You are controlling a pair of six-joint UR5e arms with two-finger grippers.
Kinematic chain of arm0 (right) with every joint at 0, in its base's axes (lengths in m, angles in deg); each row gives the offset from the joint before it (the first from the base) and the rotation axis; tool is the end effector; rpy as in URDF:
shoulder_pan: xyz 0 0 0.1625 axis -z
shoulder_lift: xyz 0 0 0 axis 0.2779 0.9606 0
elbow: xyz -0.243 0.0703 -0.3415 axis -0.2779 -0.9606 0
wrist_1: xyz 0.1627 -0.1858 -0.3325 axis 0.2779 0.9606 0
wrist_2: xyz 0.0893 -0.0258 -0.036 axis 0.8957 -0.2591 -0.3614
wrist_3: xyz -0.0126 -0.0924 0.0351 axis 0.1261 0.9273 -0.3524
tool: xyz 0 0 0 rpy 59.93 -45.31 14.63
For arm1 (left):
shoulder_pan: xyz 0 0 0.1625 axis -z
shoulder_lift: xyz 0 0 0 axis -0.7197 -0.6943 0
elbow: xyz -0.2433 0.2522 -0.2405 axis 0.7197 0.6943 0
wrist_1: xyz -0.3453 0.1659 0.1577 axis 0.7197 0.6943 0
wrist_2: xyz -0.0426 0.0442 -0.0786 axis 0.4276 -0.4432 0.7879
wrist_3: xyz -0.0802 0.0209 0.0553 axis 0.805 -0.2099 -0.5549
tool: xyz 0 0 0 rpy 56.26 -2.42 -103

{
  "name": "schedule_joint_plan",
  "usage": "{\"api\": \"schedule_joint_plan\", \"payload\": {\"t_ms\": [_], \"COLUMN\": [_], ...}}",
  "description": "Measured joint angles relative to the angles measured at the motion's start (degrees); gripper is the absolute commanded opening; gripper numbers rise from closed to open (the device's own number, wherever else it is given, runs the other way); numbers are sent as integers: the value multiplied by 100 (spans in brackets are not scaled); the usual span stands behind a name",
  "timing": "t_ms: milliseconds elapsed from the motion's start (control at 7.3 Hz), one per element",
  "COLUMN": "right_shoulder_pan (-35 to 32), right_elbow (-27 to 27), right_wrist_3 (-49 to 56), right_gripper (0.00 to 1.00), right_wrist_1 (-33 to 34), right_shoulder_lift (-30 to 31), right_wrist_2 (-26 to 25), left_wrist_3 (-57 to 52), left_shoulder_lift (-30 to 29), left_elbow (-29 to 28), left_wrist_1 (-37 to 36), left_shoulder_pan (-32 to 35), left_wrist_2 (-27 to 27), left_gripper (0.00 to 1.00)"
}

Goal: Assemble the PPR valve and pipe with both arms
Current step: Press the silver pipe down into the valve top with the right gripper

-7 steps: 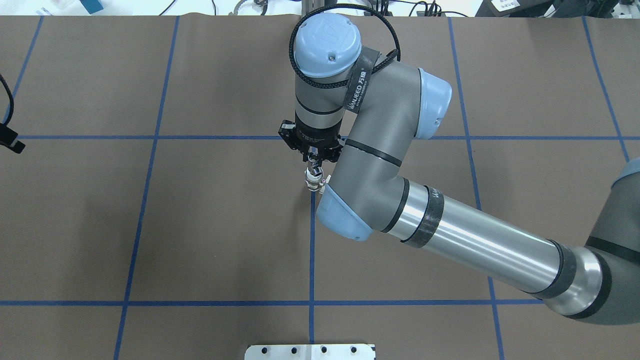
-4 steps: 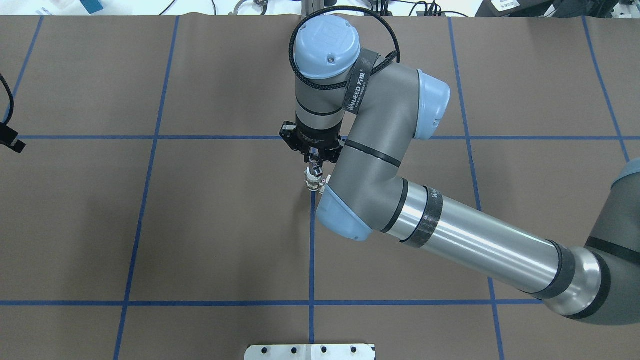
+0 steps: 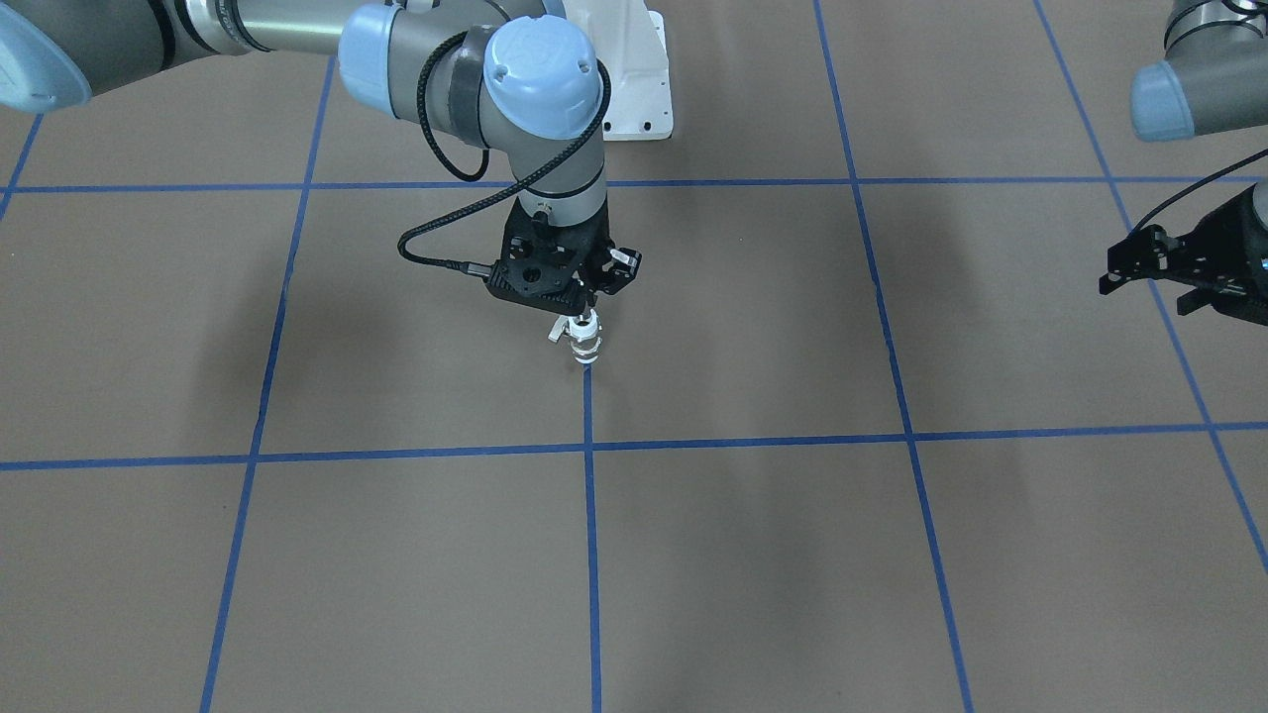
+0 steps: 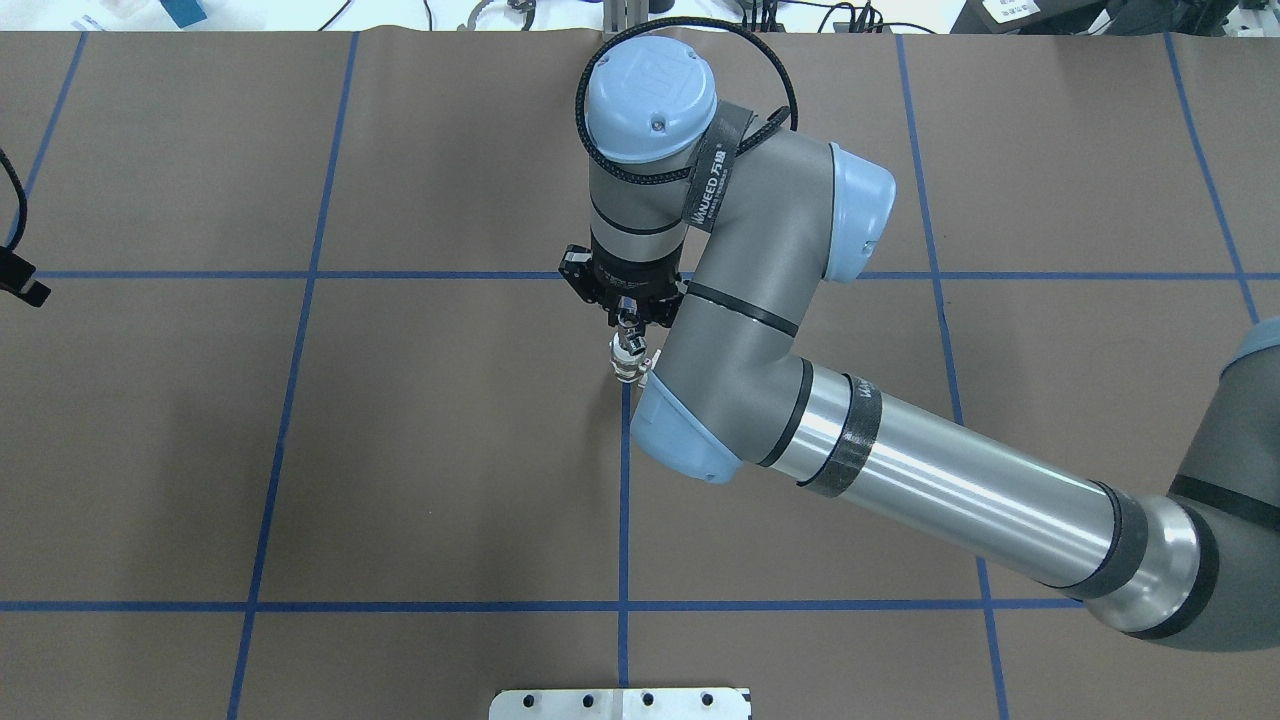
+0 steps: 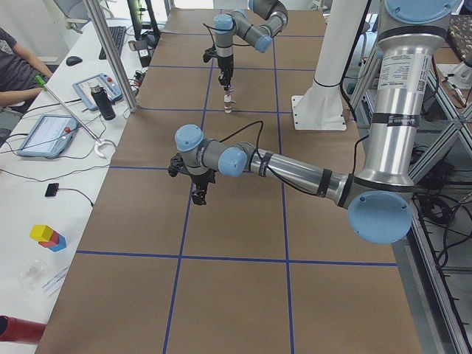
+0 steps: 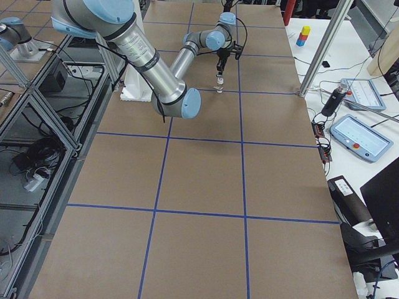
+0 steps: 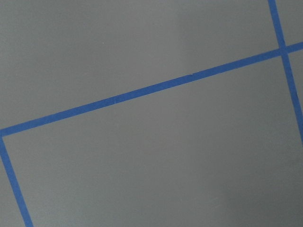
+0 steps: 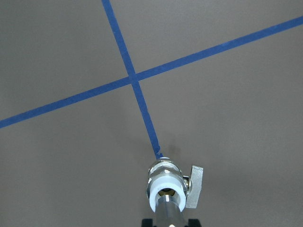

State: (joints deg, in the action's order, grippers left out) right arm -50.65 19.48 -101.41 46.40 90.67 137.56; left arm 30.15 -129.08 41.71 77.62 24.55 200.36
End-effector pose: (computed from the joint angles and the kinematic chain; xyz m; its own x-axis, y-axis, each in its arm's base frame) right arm -0.5424 -0.4828 0.1174 0.6472 0.3220 0.6909 -0.2082 0.9466 -0.2461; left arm 0.1179 -0.5195 0.5261 0.6276 0.2840 -0.7249 -0.2285 0.9573 0.1773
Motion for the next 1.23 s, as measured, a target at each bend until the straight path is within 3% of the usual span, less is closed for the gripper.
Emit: {"api": "schedule_joint_plan", "payload": {"t_ms": [1232], "right_shoulder_pan": [27], "right_elbow": [-138], "right_wrist_3": [5], "right_gripper": [0], "right_wrist_1": [-109], "right_shoulder_lift": [3], "right_wrist_2": [-13], "left_wrist_3": [2], "left_shoulder_lift": [5], "left_elbow": [6], "left_wrist_1": [0], "left_shoulder_pan": [0], "left_wrist_2": [-1], "left_gripper": [100]}}
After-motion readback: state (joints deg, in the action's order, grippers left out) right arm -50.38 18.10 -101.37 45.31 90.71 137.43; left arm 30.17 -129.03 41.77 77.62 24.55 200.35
